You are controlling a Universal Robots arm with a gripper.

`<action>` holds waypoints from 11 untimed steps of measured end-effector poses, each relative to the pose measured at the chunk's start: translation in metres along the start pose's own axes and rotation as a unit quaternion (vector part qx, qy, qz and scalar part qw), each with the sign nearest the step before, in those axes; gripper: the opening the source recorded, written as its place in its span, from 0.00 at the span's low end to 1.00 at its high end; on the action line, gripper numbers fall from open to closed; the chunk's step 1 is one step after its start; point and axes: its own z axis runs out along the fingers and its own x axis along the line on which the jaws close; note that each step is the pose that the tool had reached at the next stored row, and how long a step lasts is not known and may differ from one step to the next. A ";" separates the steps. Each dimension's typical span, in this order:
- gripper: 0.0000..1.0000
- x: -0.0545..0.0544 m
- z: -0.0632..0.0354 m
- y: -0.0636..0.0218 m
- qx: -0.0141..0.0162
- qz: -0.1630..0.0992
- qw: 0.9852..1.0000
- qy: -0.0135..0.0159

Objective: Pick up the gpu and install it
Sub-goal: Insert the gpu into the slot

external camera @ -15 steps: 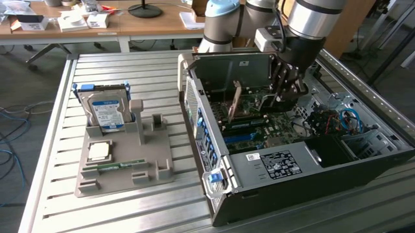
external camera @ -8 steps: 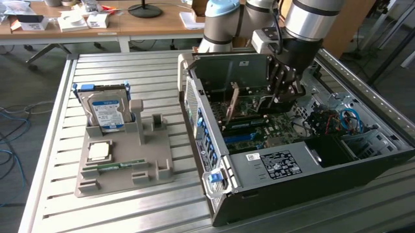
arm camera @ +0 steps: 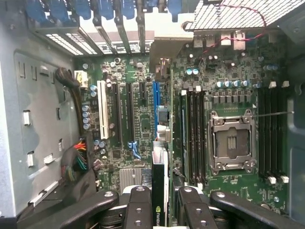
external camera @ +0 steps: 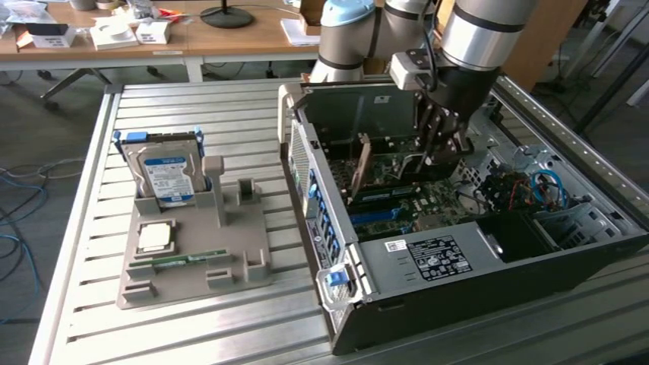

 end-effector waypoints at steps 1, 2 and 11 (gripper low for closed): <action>0.26 0.000 0.0013 0.0001 0.000 0.000 1.000 0.000; 0.26 0.000 0.0029 0.0001 0.000 0.000 1.000 0.000; 0.26 0.001 0.0117 0.0009 0.000 0.000 1.000 0.000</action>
